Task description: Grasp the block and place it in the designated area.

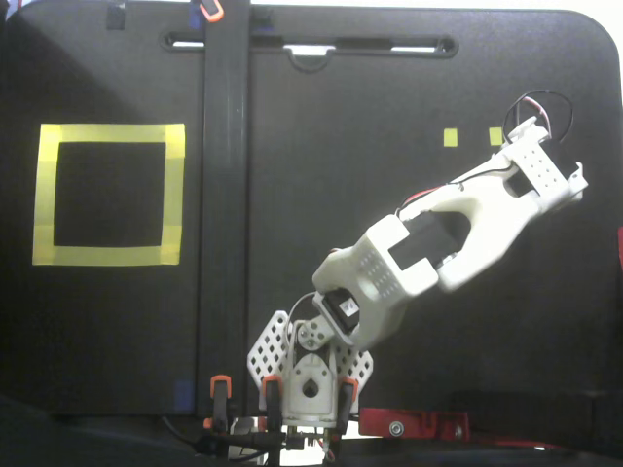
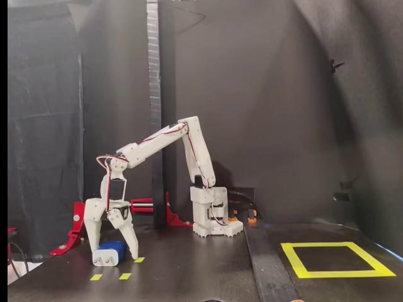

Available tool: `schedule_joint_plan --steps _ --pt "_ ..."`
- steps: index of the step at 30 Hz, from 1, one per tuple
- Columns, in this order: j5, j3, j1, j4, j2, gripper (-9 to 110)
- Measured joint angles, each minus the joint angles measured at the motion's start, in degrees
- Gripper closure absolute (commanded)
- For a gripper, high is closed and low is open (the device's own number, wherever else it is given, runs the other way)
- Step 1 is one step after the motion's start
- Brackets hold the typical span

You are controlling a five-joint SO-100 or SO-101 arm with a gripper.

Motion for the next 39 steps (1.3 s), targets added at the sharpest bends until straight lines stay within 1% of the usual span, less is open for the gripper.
schedule_joint_plan --steps 8,12,17,39 --pt "-0.18 0.0 0.0 0.0 -0.26 66" --pt "-0.18 0.0 0.0 0.0 -0.26 80" --pt "-0.44 -0.18 0.0 0.09 0.0 87" --pt "-0.53 -0.26 0.0 2.2 0.0 87"
